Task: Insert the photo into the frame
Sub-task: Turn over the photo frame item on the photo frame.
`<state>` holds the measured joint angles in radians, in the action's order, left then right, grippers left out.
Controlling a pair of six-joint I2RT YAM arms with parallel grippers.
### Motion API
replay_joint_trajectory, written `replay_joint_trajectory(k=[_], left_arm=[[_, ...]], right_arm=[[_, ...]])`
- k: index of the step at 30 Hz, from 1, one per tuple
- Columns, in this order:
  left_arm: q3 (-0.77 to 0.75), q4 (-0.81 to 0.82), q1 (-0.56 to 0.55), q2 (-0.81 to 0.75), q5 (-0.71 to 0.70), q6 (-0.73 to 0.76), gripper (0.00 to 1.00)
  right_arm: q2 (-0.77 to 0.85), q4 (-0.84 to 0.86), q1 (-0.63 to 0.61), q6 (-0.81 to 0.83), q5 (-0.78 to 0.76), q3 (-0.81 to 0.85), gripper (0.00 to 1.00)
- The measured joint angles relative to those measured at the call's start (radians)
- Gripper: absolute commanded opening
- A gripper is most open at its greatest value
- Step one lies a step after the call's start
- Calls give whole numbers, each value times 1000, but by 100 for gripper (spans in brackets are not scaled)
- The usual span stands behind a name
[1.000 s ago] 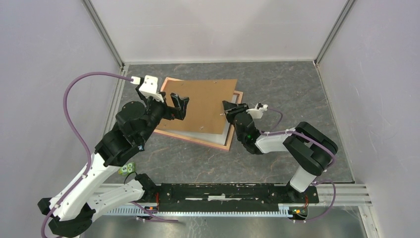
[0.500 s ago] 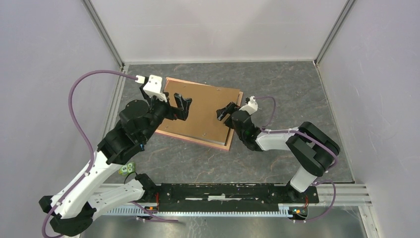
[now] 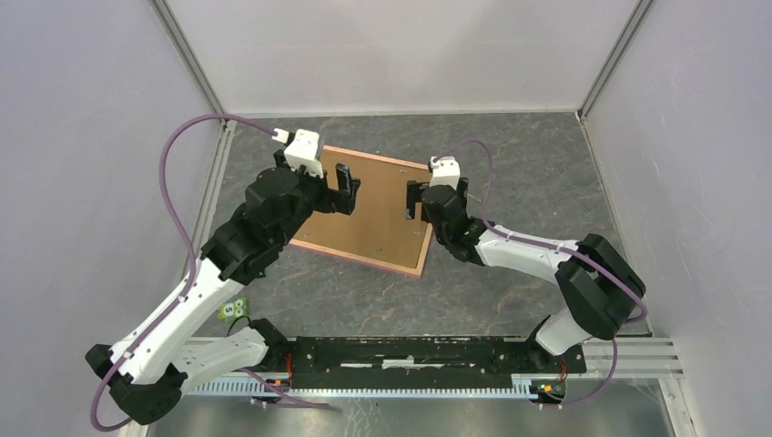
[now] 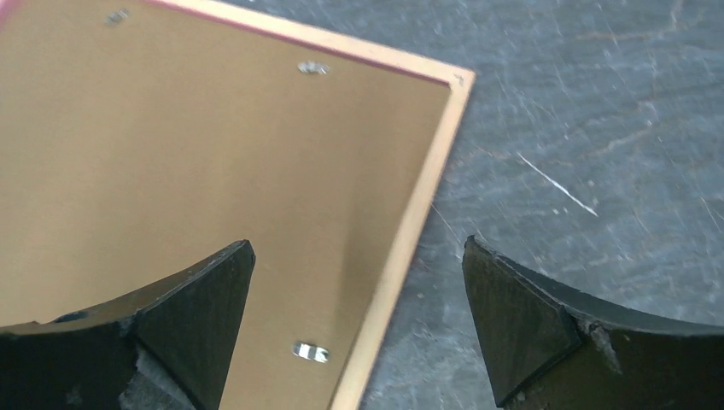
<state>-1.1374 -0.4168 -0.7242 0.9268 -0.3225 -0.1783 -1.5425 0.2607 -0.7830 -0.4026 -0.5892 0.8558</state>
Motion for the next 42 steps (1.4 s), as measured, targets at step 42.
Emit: replay_joint_trajectory(k=[42], left_arm=[[-126,136,982,996,651,-305,100]], right_arm=[[-60,361,385,-162,822,-328,92]])
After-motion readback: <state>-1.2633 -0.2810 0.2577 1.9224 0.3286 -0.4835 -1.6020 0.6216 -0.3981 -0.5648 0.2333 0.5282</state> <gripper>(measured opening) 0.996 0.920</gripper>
